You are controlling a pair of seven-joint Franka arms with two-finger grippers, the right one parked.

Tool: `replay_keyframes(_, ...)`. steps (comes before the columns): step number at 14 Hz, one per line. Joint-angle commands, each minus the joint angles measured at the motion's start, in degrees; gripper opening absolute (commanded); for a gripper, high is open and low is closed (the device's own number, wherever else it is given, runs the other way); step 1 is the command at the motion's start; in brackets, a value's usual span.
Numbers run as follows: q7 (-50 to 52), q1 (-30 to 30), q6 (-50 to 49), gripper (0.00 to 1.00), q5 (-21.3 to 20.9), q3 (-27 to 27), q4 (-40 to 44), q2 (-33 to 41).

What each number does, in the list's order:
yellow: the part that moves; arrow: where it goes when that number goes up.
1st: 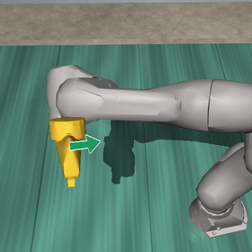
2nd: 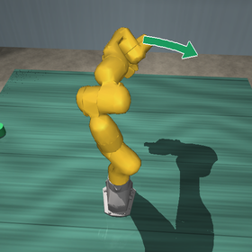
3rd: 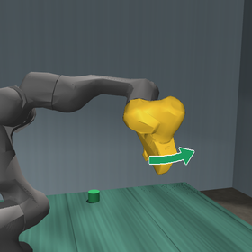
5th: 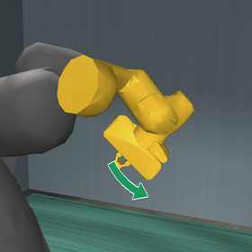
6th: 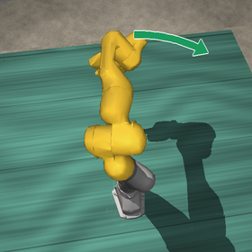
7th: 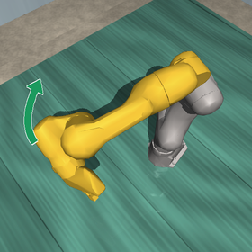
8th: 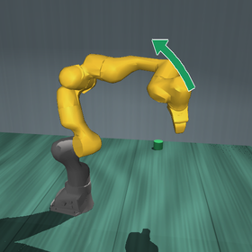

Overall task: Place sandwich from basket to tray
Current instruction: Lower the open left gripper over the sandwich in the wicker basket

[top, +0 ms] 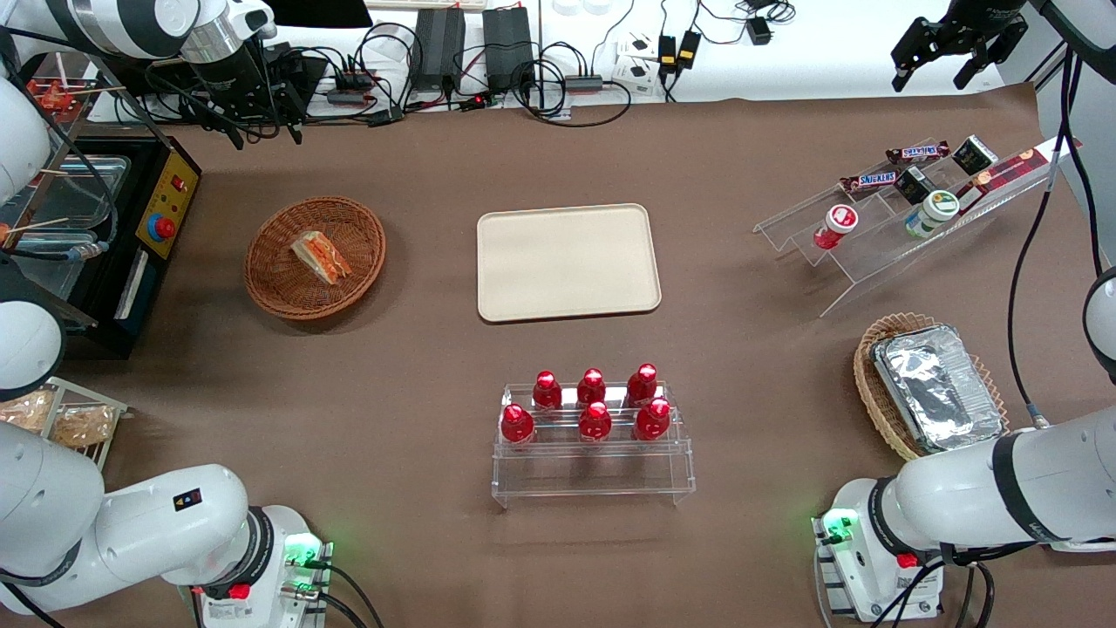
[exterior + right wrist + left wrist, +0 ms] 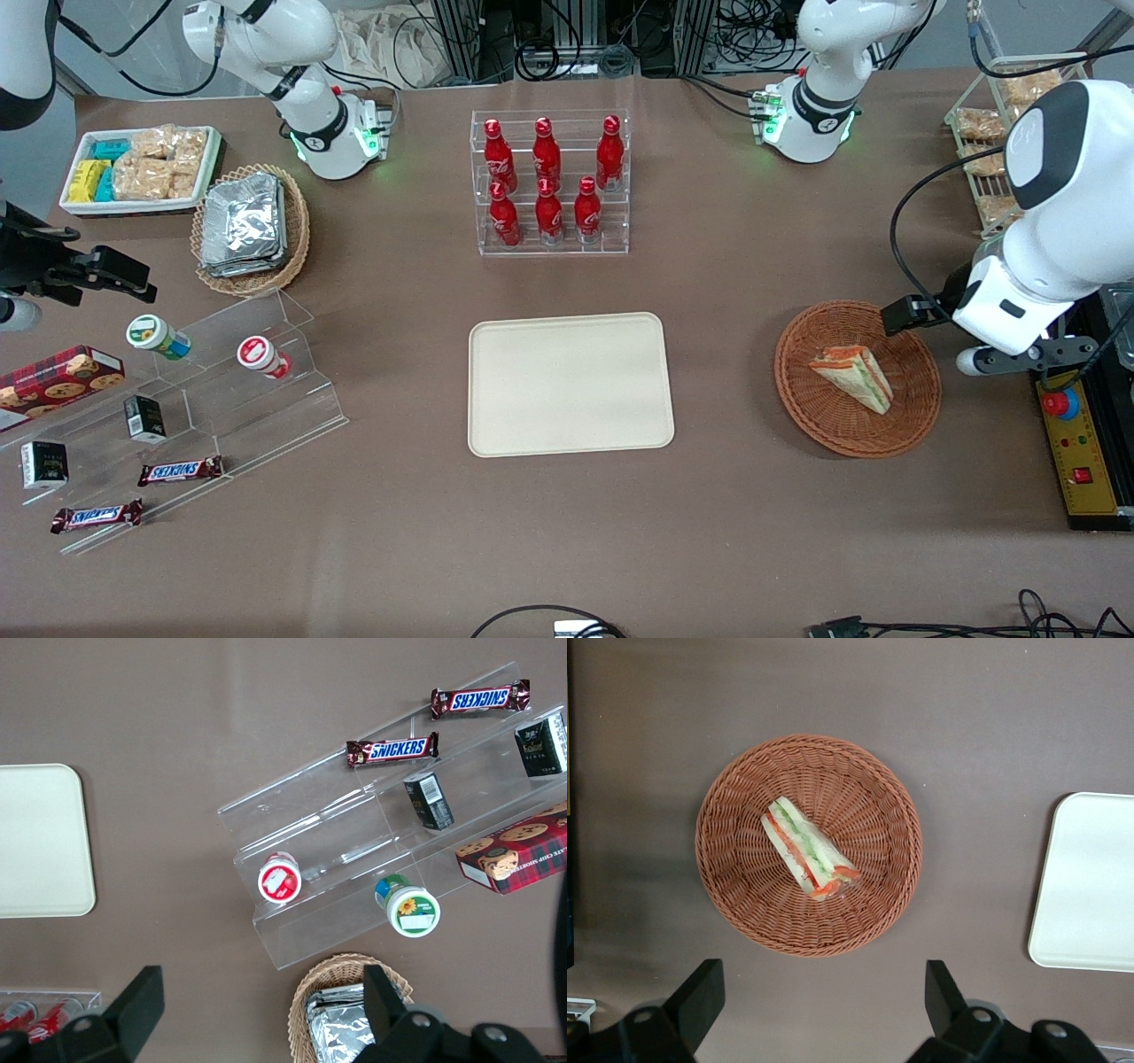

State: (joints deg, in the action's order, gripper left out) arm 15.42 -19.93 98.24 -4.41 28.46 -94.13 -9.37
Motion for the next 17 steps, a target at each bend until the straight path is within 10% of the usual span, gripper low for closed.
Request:
replay_keyframes(1, -0.1, 0.0, -1.6, 1.00, -0.1, 0.4, 1.7, -0.9)
replay_keyframes(8, 2.2, -0.5, -0.9, 1.00, -0.4, 0.2, 0.9, -3.0)
replay_keyframes(17, 37.5, -3.0, 21.0, 1.00, -2.0, 0.0, -11.5, -12.2)
